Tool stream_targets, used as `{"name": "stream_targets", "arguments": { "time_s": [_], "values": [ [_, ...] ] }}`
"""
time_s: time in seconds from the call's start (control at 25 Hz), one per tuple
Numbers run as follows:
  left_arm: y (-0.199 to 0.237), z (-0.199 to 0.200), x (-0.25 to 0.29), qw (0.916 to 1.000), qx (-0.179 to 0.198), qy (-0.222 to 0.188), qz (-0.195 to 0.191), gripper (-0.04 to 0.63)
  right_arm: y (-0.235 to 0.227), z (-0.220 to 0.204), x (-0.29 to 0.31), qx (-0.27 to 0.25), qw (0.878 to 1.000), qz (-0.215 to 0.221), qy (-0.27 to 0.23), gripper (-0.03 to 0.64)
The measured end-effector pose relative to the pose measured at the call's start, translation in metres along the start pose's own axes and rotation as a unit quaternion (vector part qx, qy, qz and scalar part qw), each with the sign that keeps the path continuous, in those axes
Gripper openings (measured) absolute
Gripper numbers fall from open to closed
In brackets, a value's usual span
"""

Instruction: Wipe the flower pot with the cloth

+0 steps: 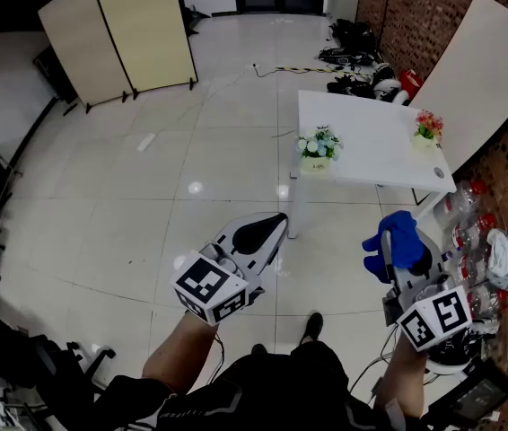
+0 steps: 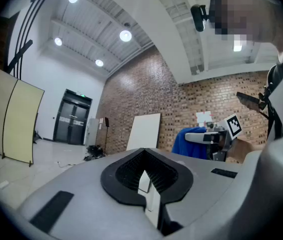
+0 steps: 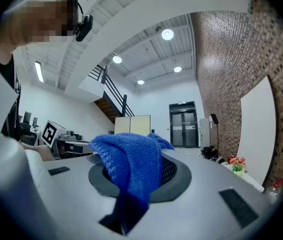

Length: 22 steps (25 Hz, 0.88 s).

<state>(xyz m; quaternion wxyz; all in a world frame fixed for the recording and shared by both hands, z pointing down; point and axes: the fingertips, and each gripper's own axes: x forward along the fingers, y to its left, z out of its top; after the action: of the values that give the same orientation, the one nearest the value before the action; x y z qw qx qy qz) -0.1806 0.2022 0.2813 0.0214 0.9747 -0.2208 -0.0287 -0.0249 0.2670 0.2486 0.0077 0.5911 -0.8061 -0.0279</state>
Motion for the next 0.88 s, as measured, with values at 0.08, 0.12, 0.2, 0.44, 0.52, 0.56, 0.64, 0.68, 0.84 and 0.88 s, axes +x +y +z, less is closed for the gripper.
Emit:
{"name": "stream_targets", "arguments": {
  "time_s": [0.08,0.12,0.2,0.44,0.52,0.56,0.64,0.68,0.84,0.88],
  "values": [
    [0.011,-0.001,0.017,1.0,0.0,-0.001,0.003,-0.003,-0.016,-0.003,0.012,0.003,1.0,0.002,-0.005,0.077],
    [0.015,-0.002,0.026,1.0,0.002,-0.001,0.004,-0.005,-0.025,-0.005,0.017,0.004,1.0,0.003,-0.007,0.075],
    [0.024,-0.004,0.047,0.9999,0.007,0.0,0.01,-0.004,-0.045,-0.007,0.03,0.004,1.0,0.009,-0.01,0.075],
    [0.052,-0.003,0.122,0.9993,0.027,0.007,0.027,-0.003,-0.121,-0.005,0.074,0.007,0.999,0.031,-0.028,0.077],
    [0.061,0.0,0.145,0.999,0.028,0.006,0.036,-0.005,-0.145,-0.002,0.088,0.006,0.999,0.04,-0.032,0.077],
    [0.065,0.001,0.155,0.9988,0.029,0.007,0.04,-0.003,-0.156,-0.001,0.095,0.006,0.998,0.045,-0.033,0.077],
    [0.073,0.001,0.172,0.9981,0.037,0.009,0.049,-0.003,-0.173,-0.001,0.107,0.005,0.998,0.057,-0.034,0.075],
    [0.077,0.001,0.18,0.9977,0.04,0.009,0.054,-0.004,-0.181,-0.002,0.113,0.005,0.998,0.062,-0.033,0.077],
    [0.102,-0.003,0.206,0.9964,0.044,0.016,0.07,-0.002,-0.209,-0.01,0.143,0.017,0.997,0.068,-0.028,0.077],
    [0.109,-0.005,0.21,0.9964,0.046,0.019,0.069,0.01,-0.213,-0.012,0.152,0.021,0.997,0.069,-0.027,0.077]
  ]
}}
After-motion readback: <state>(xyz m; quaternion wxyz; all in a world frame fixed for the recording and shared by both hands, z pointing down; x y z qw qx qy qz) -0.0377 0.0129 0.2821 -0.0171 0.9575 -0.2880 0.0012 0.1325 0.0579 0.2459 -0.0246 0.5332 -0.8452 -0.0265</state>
